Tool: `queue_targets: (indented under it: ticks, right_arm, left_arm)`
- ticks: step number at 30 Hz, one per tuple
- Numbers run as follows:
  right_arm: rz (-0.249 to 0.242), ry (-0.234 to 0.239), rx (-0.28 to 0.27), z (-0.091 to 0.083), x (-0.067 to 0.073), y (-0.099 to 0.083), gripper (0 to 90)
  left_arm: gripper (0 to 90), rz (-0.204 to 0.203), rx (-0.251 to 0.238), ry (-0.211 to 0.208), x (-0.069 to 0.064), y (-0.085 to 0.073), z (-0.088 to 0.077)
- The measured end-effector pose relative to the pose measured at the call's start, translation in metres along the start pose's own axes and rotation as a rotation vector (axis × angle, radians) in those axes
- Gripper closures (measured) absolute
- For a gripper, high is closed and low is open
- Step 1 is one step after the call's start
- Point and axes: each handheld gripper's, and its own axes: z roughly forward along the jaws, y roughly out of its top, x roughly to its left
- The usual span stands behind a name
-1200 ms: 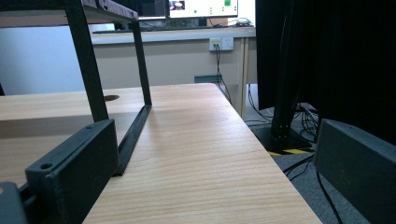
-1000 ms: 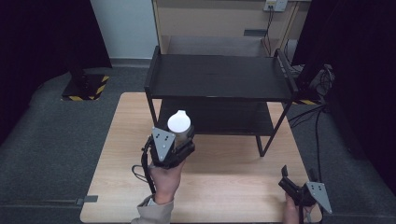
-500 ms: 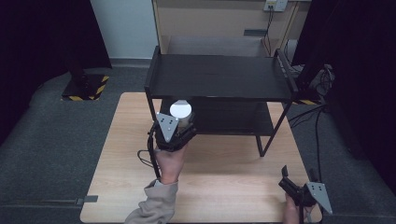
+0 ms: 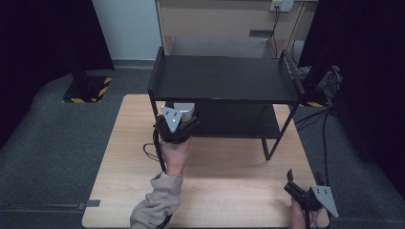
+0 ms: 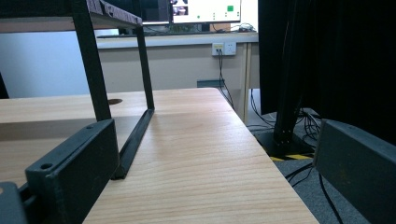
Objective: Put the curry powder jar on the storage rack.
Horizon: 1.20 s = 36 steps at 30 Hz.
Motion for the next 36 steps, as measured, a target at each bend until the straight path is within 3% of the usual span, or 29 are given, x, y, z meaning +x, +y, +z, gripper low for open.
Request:
queue_targets:
  ticks: [5,20,30,36]
  right_arm:
    - [0.004,-0.001,-0.006,0.0,-0.001,-0.001,0.6]
    - [0.009,-0.001,-0.012,0.0,-0.001,-0.002,0.6]
    - [0.005,-0.002,-0.009,0.0,-0.001,-0.001,0.6]
    - [0.002,0.0,-0.007,0.0,-0.001,-0.001,0.6]
  left_arm:
    - [29.9,0.003,0.004,-0.017,0.0,0.001,0.008]
    - [29.8,0.002,0.026,0.008,-0.001,0.009,0.029]
    - [29.7,0.018,0.014,0.016,-0.003,0.006,0.031]
    - [27.9,-0.004,0.019,0.021,-0.002,0.008,0.031]
